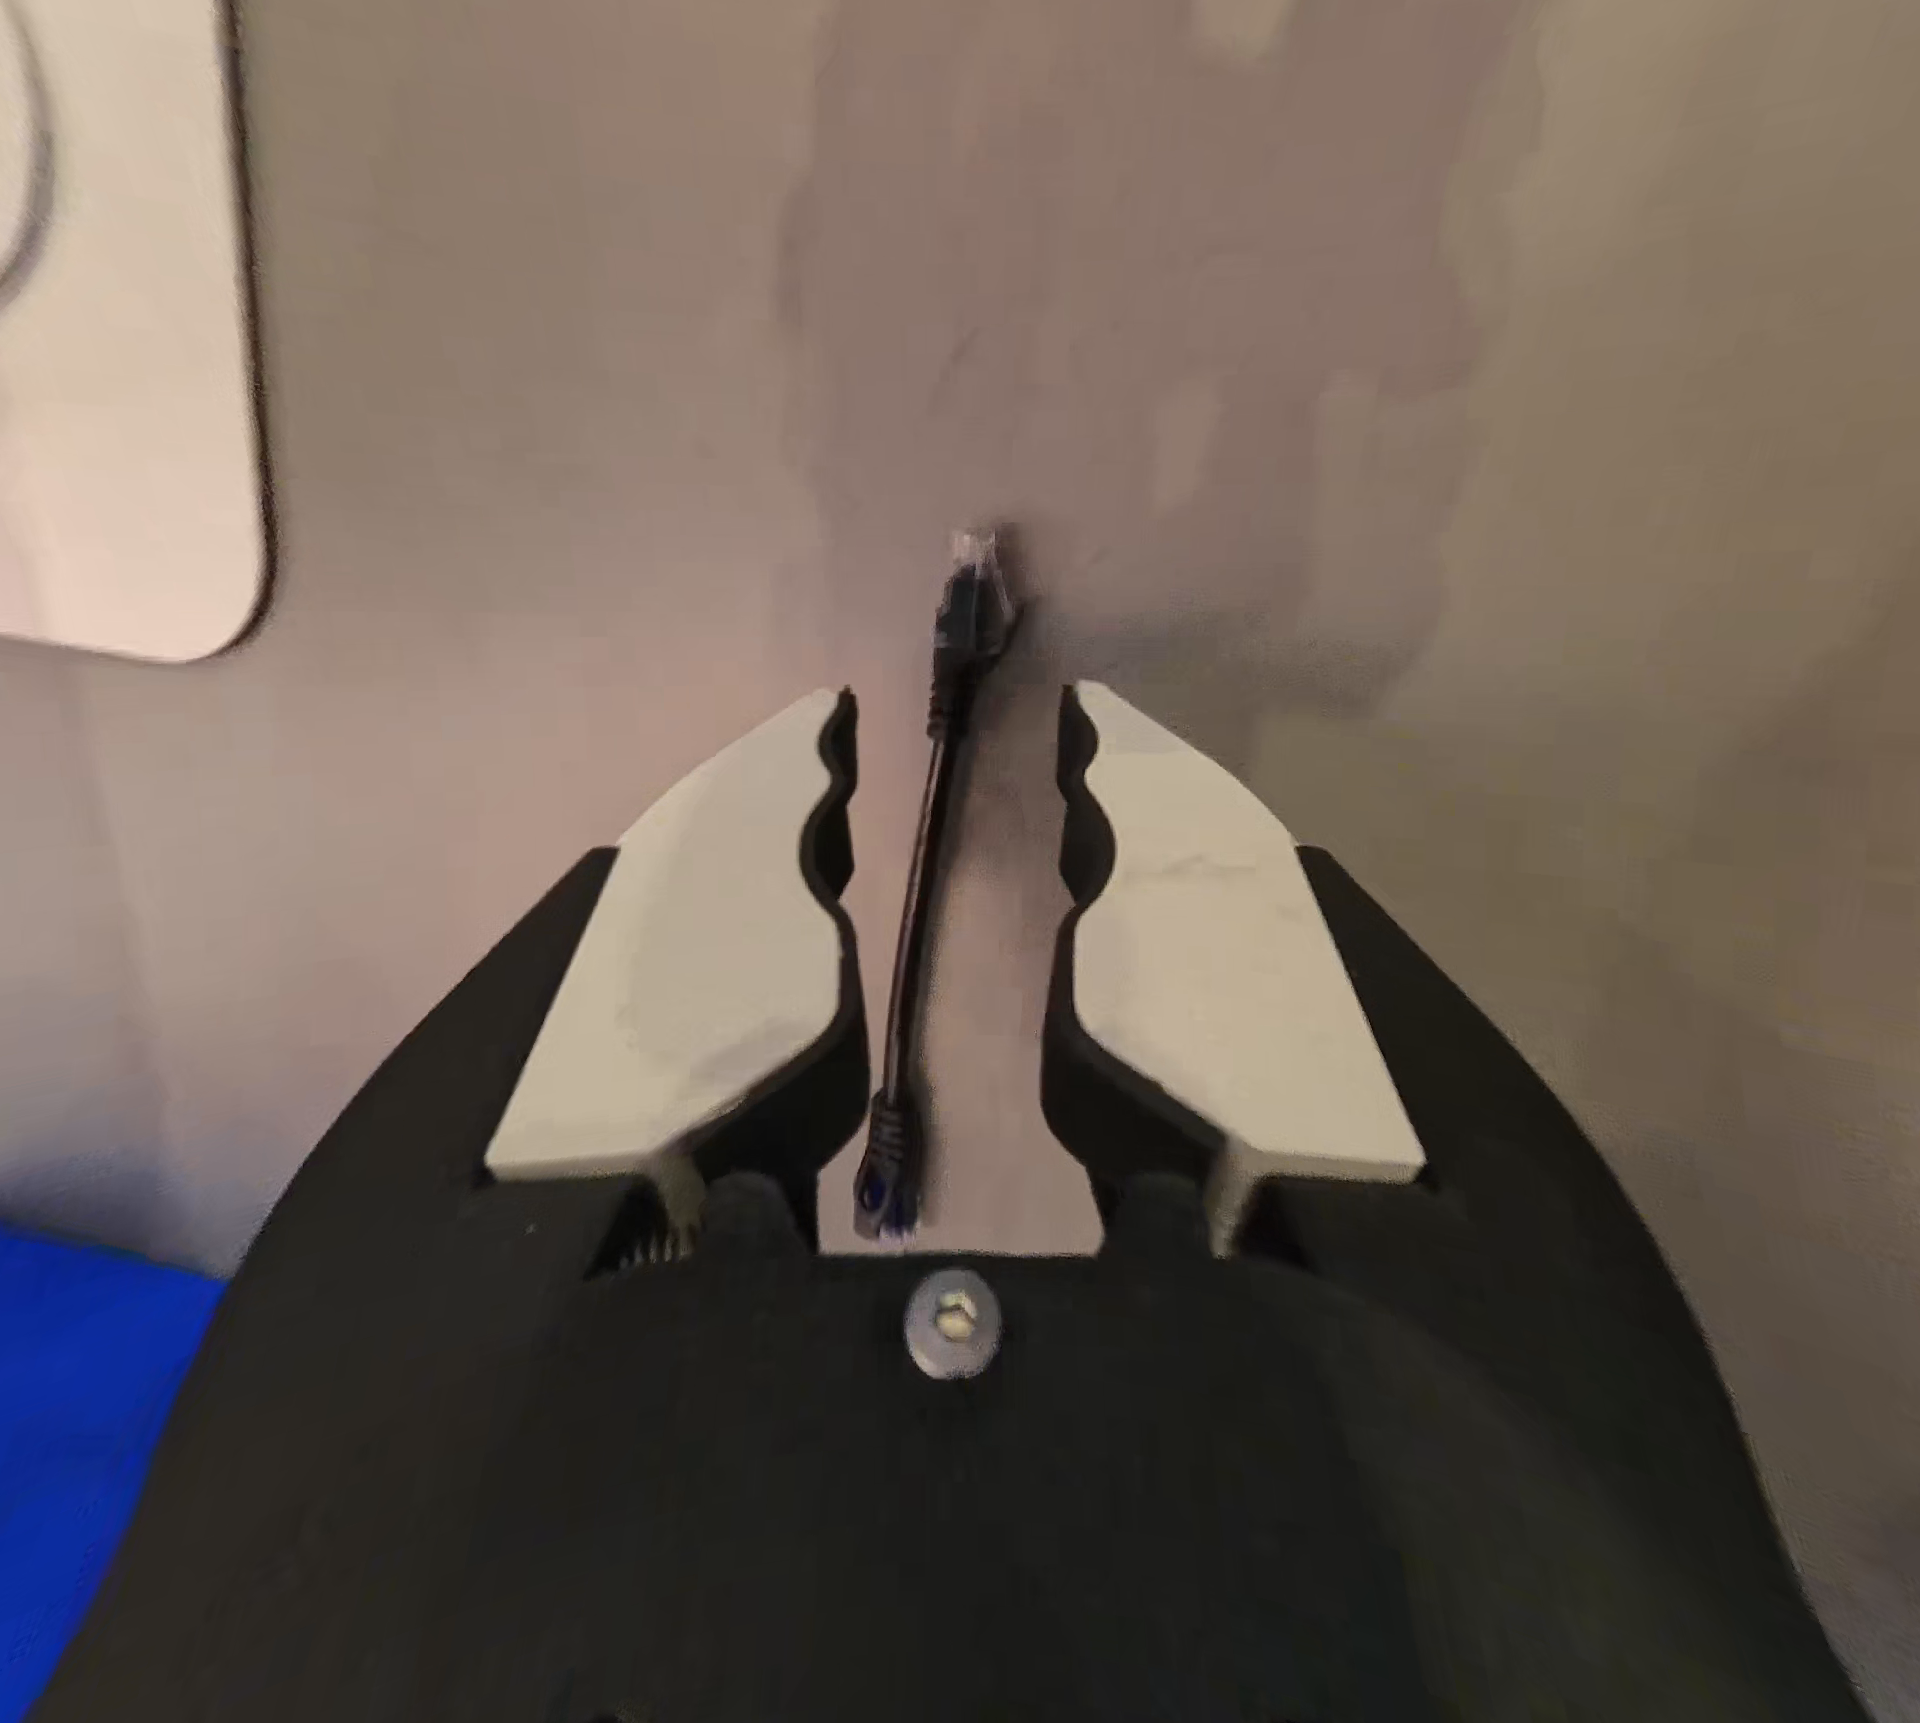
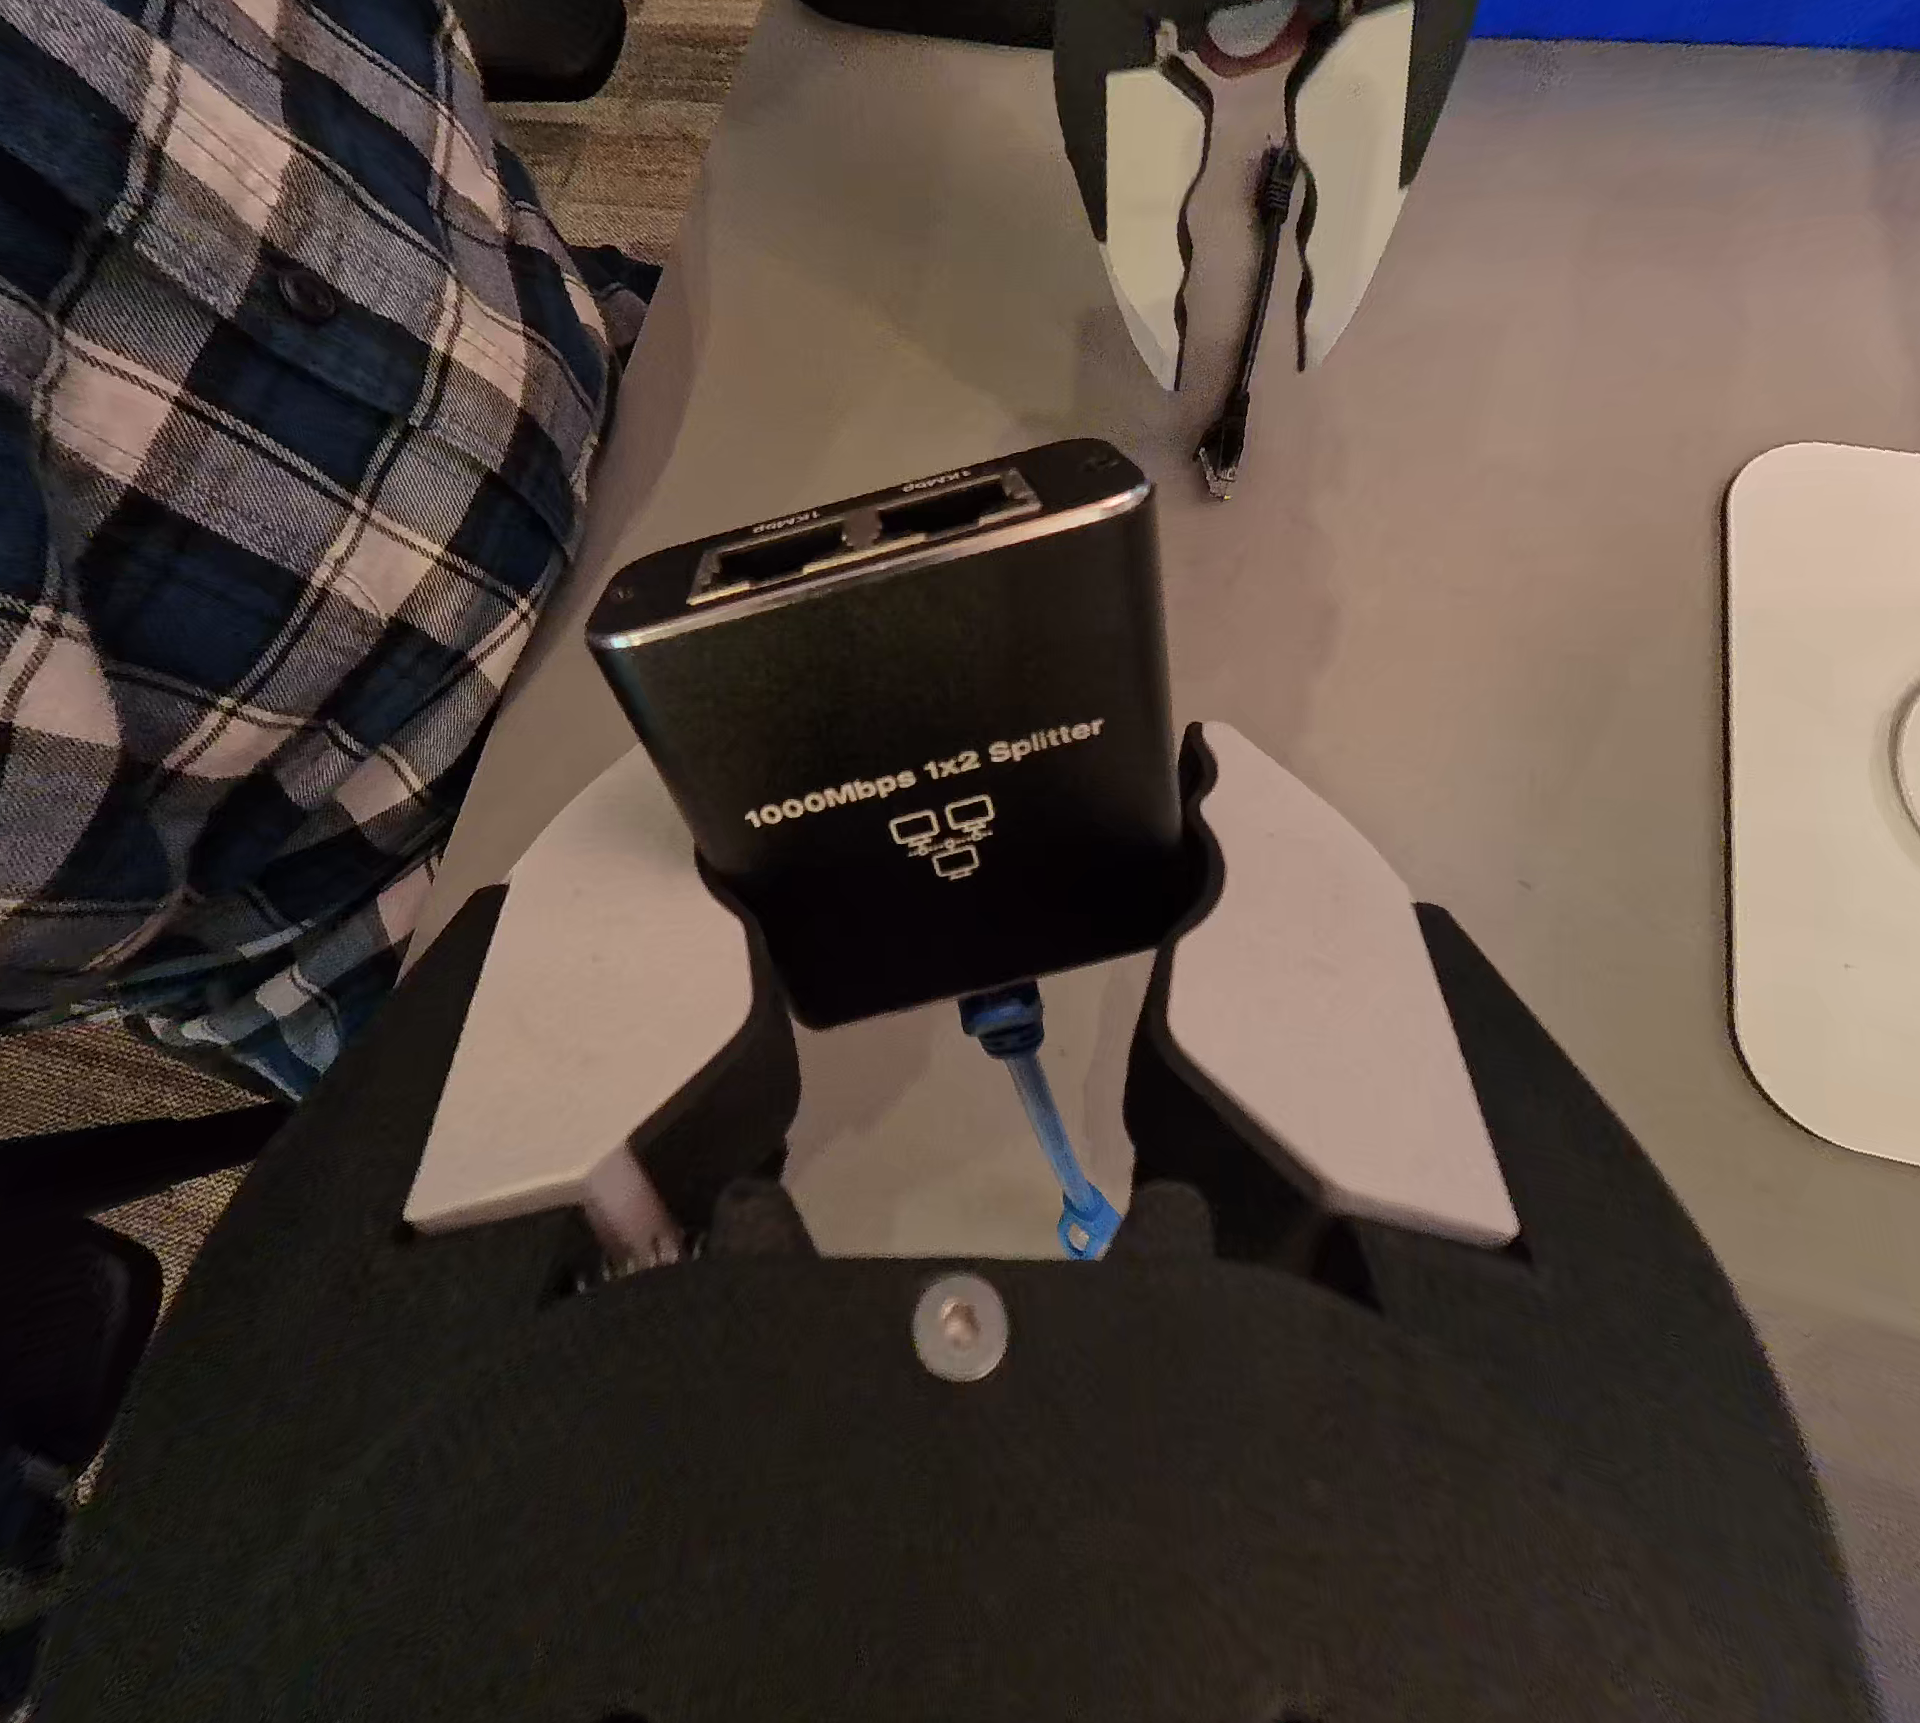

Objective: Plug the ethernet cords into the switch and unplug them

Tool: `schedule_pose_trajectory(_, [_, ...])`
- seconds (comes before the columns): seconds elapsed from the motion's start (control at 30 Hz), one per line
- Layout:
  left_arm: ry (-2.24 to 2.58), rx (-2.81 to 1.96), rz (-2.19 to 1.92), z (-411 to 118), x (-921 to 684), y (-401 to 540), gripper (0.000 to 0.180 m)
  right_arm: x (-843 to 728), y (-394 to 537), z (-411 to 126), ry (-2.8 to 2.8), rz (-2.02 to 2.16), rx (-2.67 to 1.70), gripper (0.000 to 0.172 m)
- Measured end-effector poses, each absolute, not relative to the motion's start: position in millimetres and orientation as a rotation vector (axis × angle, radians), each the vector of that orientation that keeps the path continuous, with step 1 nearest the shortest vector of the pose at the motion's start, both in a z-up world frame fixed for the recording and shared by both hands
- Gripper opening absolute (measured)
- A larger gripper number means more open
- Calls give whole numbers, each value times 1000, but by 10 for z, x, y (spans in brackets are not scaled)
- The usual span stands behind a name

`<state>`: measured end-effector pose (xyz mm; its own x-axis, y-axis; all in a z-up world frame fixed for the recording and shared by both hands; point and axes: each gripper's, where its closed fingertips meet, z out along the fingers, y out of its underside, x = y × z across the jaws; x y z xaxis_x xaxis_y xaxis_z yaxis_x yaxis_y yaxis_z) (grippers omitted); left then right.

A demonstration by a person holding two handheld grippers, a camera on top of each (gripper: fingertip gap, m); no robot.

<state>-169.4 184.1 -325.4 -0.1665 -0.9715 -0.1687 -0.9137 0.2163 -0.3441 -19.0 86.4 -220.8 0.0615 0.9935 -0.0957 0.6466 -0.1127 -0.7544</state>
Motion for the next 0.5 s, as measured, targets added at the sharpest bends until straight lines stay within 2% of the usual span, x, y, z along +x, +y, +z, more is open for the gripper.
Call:
schedule_pose_trajectory(0.2, [2246, -1582, -145, -3334, -1668, 1772, 20, -150, 877, -2157, -1615, 848, -1806, 80])
schedule_pose_trajectory(0.5, [2208, -1552, -136, -3404, -1670, 1790, 21, -136, 909, -2135, -1602, 853, -1799, 80])
